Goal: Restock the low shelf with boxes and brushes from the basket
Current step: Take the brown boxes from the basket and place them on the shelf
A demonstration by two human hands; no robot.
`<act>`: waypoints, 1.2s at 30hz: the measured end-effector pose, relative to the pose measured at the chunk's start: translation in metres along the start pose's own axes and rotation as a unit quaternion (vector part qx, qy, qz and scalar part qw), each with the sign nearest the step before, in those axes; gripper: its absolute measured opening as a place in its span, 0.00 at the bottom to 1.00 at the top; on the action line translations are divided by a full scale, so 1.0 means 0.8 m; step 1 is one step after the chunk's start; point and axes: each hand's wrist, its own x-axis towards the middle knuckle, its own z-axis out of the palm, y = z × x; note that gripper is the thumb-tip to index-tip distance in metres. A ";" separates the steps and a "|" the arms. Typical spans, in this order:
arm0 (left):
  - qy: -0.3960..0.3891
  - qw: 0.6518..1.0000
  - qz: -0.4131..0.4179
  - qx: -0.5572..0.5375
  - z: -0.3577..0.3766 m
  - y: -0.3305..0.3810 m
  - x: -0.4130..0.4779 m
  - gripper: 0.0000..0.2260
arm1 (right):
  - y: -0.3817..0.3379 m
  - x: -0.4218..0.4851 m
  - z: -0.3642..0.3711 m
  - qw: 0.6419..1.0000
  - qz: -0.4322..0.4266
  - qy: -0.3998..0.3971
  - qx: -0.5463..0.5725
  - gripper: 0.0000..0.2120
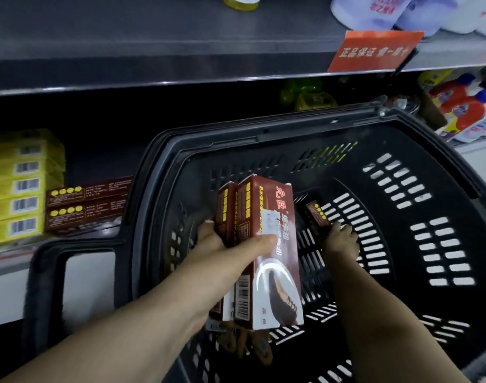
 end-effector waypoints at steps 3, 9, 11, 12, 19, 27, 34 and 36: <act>0.019 1.000 0.013 0.010 -0.002 -0.005 0.006 0.31 | 0.001 -0.002 0.001 0.999 -0.007 -0.033 0.026 0.12; 0.024 0.999 0.029 0.017 -0.001 -0.006 0.015 0.31 | -0.006 -0.008 -0.086 0.989 -0.063 -0.134 0.023 0.17; 0.024 0.999 0.029 0.023 0.001 -0.003 0.014 0.30 | -0.012 -0.024 -0.134 0.982 -0.050 -0.153 0.100 0.14; 0.023 0.999 0.032 0.026 0.002 -0.002 0.011 0.30 | -0.013 -0.039 -0.154 0.971 -0.039 -0.163 0.171 0.13; 0.041 0.992 0.112 0.035 0.000 0.020 -0.017 0.31 | 0.015 -0.233 -0.268 0.674 -0.078 -0.314 0.664 0.16; -0.015 0.996 0.063 -0.057 -0.055 0.042 -0.079 0.50 | -0.044 -0.368 -0.321 0.682 -0.165 -0.298 0.647 0.25; 0.015 0.996 0.087 -0.006 -0.164 0.043 -0.130 0.45 | -0.130 -0.426 -0.327 0.686 -0.227 -0.351 0.595 0.19; 0.012 0.997 0.077 0.015 -0.199 0.048 -0.141 0.43 | -0.158 -0.435 -0.327 0.678 -0.256 -0.391 0.567 0.19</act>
